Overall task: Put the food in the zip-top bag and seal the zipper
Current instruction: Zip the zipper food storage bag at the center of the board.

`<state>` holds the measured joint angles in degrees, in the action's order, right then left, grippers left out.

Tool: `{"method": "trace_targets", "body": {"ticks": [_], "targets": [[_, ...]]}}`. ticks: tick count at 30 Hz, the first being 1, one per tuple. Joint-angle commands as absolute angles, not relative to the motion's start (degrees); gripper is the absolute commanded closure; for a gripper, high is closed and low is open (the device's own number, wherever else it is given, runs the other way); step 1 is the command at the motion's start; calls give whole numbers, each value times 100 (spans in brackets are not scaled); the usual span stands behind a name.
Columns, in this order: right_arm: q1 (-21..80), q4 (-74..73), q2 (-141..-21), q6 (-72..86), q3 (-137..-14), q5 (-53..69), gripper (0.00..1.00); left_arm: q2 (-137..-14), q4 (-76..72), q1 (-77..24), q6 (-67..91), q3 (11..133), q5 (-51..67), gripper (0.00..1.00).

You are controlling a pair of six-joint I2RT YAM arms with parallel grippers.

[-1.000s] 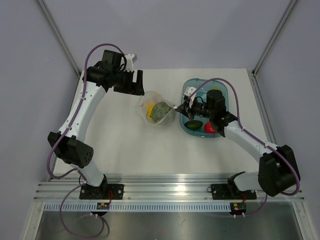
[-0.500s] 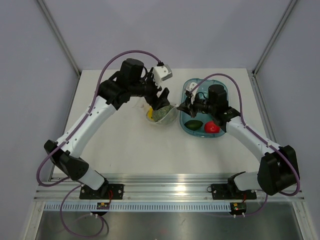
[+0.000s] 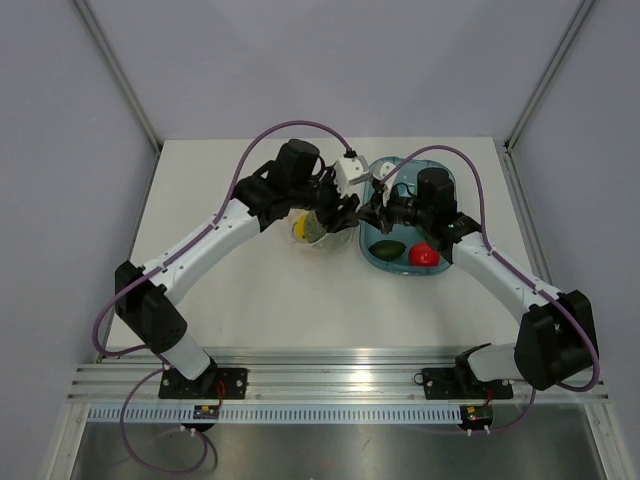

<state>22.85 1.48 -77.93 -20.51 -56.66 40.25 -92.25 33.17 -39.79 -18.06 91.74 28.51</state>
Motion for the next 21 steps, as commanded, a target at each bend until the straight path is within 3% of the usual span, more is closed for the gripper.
{"method": "trace_targets", "body": {"ticks": [1, 5, 12, 13, 21], "targets": [[2241, 668, -7796, -1855, -5801, 4254, 100, -9114, 2348, -4051, -1582, 8974, 2672, 42], [2241, 606, -7849, -1863, -5854, 4324, 100, -9079, 2057, -4078, -1521, 8728, 2522, 46], [2250, 571, -7866, -1890, -5845, 4342, 100, -9132, 2021, -4078, -1652, 8701, 2417, 67], [2241, 580, -7875, -1890, -5845, 4333, 100, -9141, 2030, -4078, -1661, 8710, 2434, 76], [2171, 668, -7892, -1706, -5854, 4307, 100, -9176, 2425, -4026, -1819, 8745, 2654, 93]]}}
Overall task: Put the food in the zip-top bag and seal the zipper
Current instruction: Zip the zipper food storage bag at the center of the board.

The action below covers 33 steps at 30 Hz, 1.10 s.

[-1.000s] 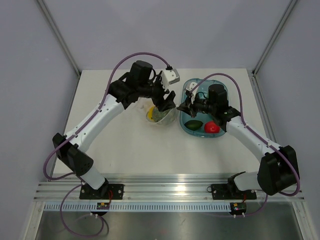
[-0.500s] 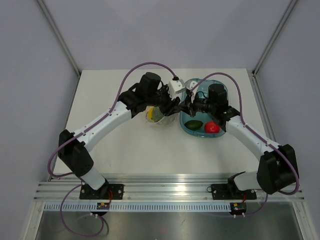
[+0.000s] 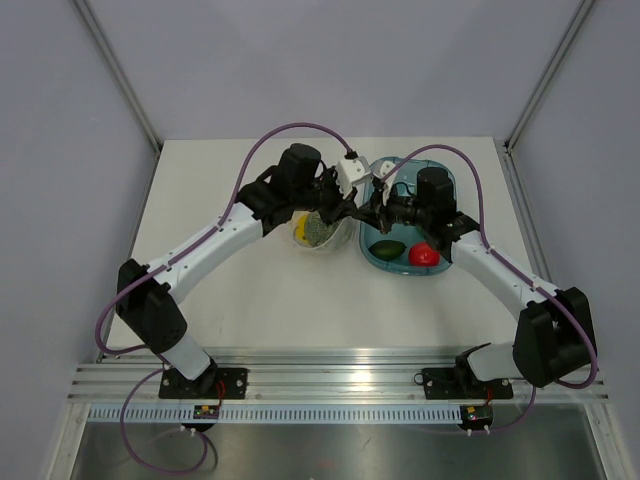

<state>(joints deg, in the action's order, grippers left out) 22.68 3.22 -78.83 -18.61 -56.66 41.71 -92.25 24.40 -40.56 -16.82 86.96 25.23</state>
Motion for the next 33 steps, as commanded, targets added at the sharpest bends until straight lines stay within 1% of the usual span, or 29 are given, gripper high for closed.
{"method": "trace_targets", "body": {"ticks": [1, 2, 4, 5, 6, 7, 9, 13, 15, 17, 19, 22, 28, 29, 30, 31, 33], "targets": [[2162, 668, -7893, -1705, -5854, 4333, 100, -9167, 2469, -4008, -1819, 8763, 2733, 93], [2136, 668, -7893, -1696, -5854, 4350, 100, -9176, 2522, -3964, -1837, 8789, 2864, 92], [2110, 642, -7901, -1679, -5871, 4447, 100, -9193, 2601, -3938, -1819, 8798, 2900, 76], [2101, 607, -7927, -1679, -5897, 4447, 100, -9211, 2636, -3938, -1845, 8824, 2970, 71], [2101, 563, -7945, -1679, -5941, 4456, 100, -9237, 2715, -3929, -1854, 8842, 2971, 65], [2109, 563, -7954, -1687, -5950, 4465, 100, -9281, 2742, -3920, -1863, 8859, 2988, 65], [2101, 571, -7972, -1670, -5959, 4482, 100, -9343, 2821, -3929, -1863, 8912, 3032, 66], [2101, 554, -7989, -1670, -5976, 4518, 100, -9343, 2743, -3911, -1820, 8868, 3050, 77], [2109, 519, -7989, -1687, -5985, 4544, 100, -9299, 2629, -3911, -1767, 8842, 3067, 74], [2101, 501, -8007, -1696, -5994, 4553, 100, -9290, 2619, -3911, -1740, 8859, 3111, 68], [2109, 483, -8016, -1696, -6012, 4579, 100, -9299, 2619, -3911, -1705, 8886, 3129, 65], [2101, 510, -8033, -1688, -6012, 4597, 100, -9351, 2566, -3911, -1635, 8912, 3190, 66], [2101, 510, -8016, -1687, -6012, 4641, 100, -9404, 2461, -3911, -1538, 8947, 3261, 70], [2101, 492, -8016, -1688, -6012, 4649, 100, -9404, 2444, -3911, -1529, 8939, 3278, 72], [2101, 501, -8016, -1696, -6003, 4641, 100, -9404, 2443, -3911, -1529, 8947, 3270, 76], [2101, 501, -8007, -1696, -5994, 4632, 100, -9404, 2443, -3911, -1529, 8947, 3252, 79], [2101, 510, -7998, -1696, -5985, 4641, 100, -9396, 2505, -3902, -1582, 8947, 3261, 94]]}}
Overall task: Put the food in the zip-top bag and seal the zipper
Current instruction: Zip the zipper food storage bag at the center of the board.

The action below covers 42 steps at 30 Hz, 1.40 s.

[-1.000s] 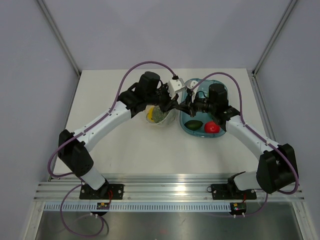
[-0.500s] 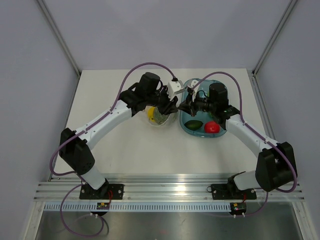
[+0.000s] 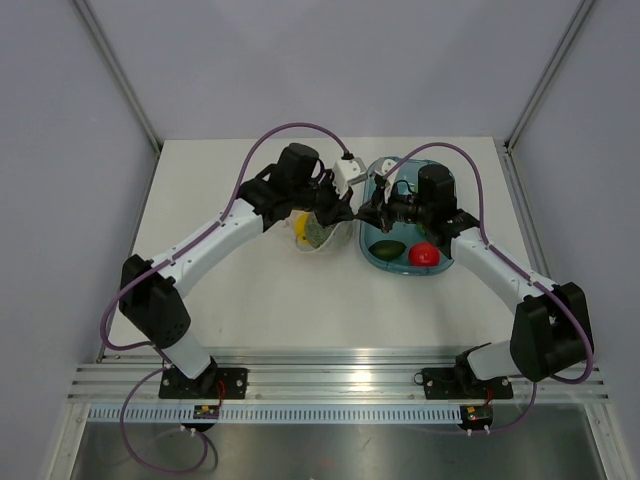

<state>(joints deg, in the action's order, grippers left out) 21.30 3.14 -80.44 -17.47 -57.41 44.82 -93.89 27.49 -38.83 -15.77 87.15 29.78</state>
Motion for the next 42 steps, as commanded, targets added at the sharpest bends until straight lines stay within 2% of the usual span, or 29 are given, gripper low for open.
{"method": "trace_targets", "body": {"ticks": [1, 12, 13, 14, 16, 21, 25, 40, 42], "targets": [[2109, 518, -7998, -1696, -5977, 4632, 100, -9404, 2522, -3885, -1591, 8947, 3313, 100], [2101, 694, -7893, -1644, -5774, 4764, 100, -9114, 1749, -3270, -994, 8394, 4693, 100], [2101, 677, -7901, -1635, -5783, 4772, 100, -9132, 1784, -3261, -976, 8481, 4737, 98], [2101, 668, -7910, -1635, -5801, 4781, 100, -9175, 1915, -3261, -1002, 8542, 4746, 85], [2101, 668, -7937, -1626, -5827, 4816, 100, -9351, 2091, -3261, -976, 8744, 4877, 73], [2101, 650, -7989, -1617, -5871, 4808, 100, -9475, 2013, -3261, -844, 8745, 4983, 69], [2101, 633, -8051, -1617, -5924, 4825, 100, -9457, 1916, -3270, -791, 8719, 5010, 61], [2101, 633, -8112, -1652, -5915, 4878, 100, -9624, 1758, -3270, -633, 8824, 4747, 65], [2101, 624, -8112, -1670, -5915, 4878, 100, -9615, 1732, -3270, -633, 8850, 4711, 71]]}}
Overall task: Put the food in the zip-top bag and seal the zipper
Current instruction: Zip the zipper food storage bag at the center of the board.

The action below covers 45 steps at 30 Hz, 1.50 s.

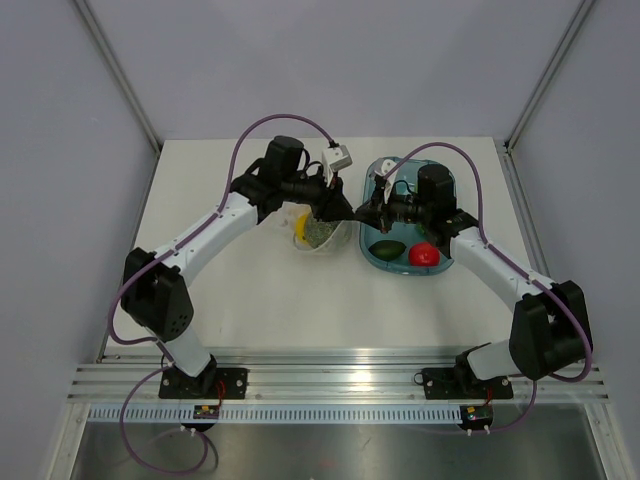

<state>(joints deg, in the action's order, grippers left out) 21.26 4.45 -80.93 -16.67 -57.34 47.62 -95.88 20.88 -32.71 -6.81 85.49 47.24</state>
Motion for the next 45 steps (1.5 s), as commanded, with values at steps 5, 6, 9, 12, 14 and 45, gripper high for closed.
{"method": "trace_targets", "body": {"ticks": [5, 6, 9, 12, 14, 45], "targets": [[2100, 650, -8130, -1661, -5906, 4861, 100, -9650, 1880, -3270, -703, 8930, 4755, 95], [2092, 650, -8130, -1661, -5906, 4852, 100, -9650, 1881, -3270, -703, 8930, 4764, 99], [2092, 668, -8121, -1635, -5906, 4843, 100, -9642, 2074, -3252, -861, 8930, 4912, 100], [2066, 633, -8121, -1635, -5941, 4860, 100, -9615, 2267, -3165, -1072, 8912, 5202, 100], [2039, 424, -8121, -1748, -6011, 5044, 80, -9615, 2311, -3077, -1107, 8886, 5553, 100], [2074, -334, -8481, -1854, -6732, 6188, 73, -9791, 2786, -2874, -1380, 9176, 6187, 100]]}}
